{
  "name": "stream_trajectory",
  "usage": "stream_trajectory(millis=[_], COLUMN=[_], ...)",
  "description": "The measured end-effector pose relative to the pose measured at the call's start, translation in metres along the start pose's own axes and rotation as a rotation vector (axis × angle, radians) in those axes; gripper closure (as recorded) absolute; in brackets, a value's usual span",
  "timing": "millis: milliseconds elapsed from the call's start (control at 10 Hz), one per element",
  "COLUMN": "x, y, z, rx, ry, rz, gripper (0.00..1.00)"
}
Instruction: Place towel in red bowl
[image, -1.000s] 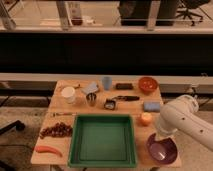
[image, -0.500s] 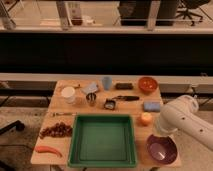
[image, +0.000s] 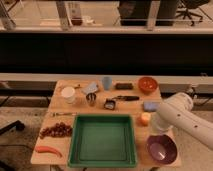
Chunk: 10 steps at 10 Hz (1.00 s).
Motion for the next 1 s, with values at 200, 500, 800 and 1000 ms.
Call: stream_trajectory(millis=[200,500,800,1000], x=[-0.01,-0.003,-0.004,-0.017], y=[-0.003,-0.007,-0.027,-0.047], z=[0.0,-0.01,-0.016,-0.014], rx=[-0.007,0.049,0.107,0.12], ry=[-0.021,-0.053,-0.107,-0.145], rz=[0.001,0.005,-0.018,-0.046], gripper=[0.2,0.2,0.2,0.2])
